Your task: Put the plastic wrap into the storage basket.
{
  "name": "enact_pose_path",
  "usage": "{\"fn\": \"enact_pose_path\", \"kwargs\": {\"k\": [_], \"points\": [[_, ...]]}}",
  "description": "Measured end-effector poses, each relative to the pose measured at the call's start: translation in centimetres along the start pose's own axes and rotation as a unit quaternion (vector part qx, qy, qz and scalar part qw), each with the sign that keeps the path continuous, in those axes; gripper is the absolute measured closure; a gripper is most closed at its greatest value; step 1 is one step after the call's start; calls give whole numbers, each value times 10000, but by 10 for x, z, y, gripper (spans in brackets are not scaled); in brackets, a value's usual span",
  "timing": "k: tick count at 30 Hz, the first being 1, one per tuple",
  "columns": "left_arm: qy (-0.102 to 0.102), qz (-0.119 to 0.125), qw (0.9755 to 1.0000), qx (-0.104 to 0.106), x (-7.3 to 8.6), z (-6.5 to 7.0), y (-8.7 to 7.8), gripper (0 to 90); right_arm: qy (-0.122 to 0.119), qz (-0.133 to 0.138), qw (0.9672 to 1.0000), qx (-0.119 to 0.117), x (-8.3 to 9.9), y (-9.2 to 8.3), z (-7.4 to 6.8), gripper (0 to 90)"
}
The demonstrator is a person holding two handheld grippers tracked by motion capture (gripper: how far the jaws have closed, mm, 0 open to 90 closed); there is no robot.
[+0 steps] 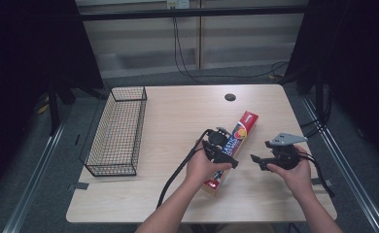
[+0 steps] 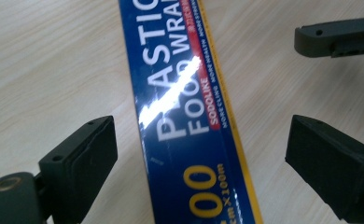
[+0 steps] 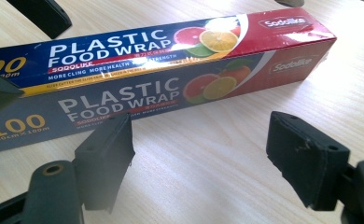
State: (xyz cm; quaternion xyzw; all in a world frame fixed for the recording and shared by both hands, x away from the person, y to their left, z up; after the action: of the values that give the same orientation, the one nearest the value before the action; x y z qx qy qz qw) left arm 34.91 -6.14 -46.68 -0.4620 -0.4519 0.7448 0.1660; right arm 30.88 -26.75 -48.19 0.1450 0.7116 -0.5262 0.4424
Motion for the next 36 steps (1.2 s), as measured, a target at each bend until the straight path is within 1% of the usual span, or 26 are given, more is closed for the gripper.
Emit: {"fn": "enact_pose_path", "kwargs": {"k": [1, 2, 3, 4, 5, 6, 7, 8, 9, 10, 11, 13, 14, 17, 18, 20, 21, 23, 26, 27, 28, 29, 30, 33, 34, 36], "points": [[-10, -2, 10000, -5, -1, 1, 1, 110, 0, 0, 10000, 0, 0, 0, 0, 220], [30, -58, 10000, 8, -3, 0, 2, 120, 18, 11, 10000, 3, 0, 0, 0, 217], [-10, -43, 10000, -5, -4, 1, 4, 123, 30, 9, 10000, 4, 0, 0, 0, 214], [23, -108, 9999, -27, -5, 0, 4, 123, 13, -15, 10000, 28, 0, 0, 1, 208], [-102, -27, 9999, -45, -7, 1, 6, 123, 10, -32, 10000, 35, 0, 0, 1, 206], [-102, -27, 9999, -45, -7, 1, 6, 123, 10, -32, 10000, 35, 0, 0, 1, 206], [-12, -125, 9999, -45, -7, -1, 5, 123, 0, -27, 10000, 37, 1, 0, 1, 206], [-35, -123, 9999, -101, -8, -1, 6, 124, 31, -14, 10000, 59, 1, 0, 2, 206], [-70, -108, 9999, -92, -9, -1, 8, 124, 31, -14, 10000, 59, 1, 0, 2, 206], [-81, -162, 9998, -90, -9, -1, 8, 135, 62, -23, 9999, 78, 1, -1, 3, 205], [-106, -178, 9997, -144, -10, -1, 12, 141, 70, -22, 10000, 53, 1, 0, 3, 205], [-93, -177, 9997, -171, -11, -1, 13, 151, 66, -5, 10000, 51, 2, 0, 4, 204], [-135, -137, 9996, -206, -11, -2, 16, 151, 66, -5, 10000, 51, 2, 0, 4, 204], [-109, -231, 9993, -271, -13, -5, 20, 159, 88, -6, 9999, 53, 2, -1, 3, 204], [-149, -216, 9993, -282, -14, -6, 21, 161, 92, 0, 9999, 41, 2, -1, 3, 204], [-118, -220, 9992, -328, -14, -7, 23, 193, 79, 17, 10000, 28, 1, -1, 4, 204], [-162, -196, 9991, -341, -15, -7, 24, 197, 84, 27, 10000, 25, 1, -2, 4, 204], [-169, -221, 9989, -375, -15, -8, 26, 220, 88, 22, 10000, 37, 1, -1, 4, 204], [-217, -222, 9986, -423, -17, -10, 28, 219, 84, 14, 10000, 40, 1, -1, 5, 205], [-292, -201, 9985, -424, -18, -10, 30, 219, 138, 2, 9999, 49, 2, -2, 5, 205], [-260, -227, 9986, -404, -19, -11, 30, 220, 136, 2, 9999, 49, 2, -3, 5, 205], [-300, -229, 9985, -406, -19, -10, 30, 220, 136, 2, 9999, 49, 2, -3, 5, 205], [-245, -262, 9984, -430, -21, -10, 31, 220, 134, 12, 9999, 71, 2, -3, 5, 206], [-250, -261, 9983, -452, -25, -9, 33, 226, 136, 34, 9999, 43, 2, -3, 5, 206], [-212, -252, 9983, -482, -26, -8, 33, 232, 138, 33, 9999, 37, 2, -3, 6, 206], [-201, -310, 9981, -500, -29, -8, 34, 240, 128, 40, 9999, 45, 2, -3, 6, 206]]}}
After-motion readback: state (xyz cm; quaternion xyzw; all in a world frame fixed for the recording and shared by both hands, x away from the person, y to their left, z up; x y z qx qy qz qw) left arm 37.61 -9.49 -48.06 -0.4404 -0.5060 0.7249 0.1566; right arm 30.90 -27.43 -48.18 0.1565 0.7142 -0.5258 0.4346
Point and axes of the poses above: each handheld gripper's, and its own axes: y roughly forward along the jaws, x roughly out of its underside, z roughly to its right, the point moved 3 cm from there along y, roughly forward along the jaws, and after that the axes turned 7 degrees about y, right-handed, at the moved point
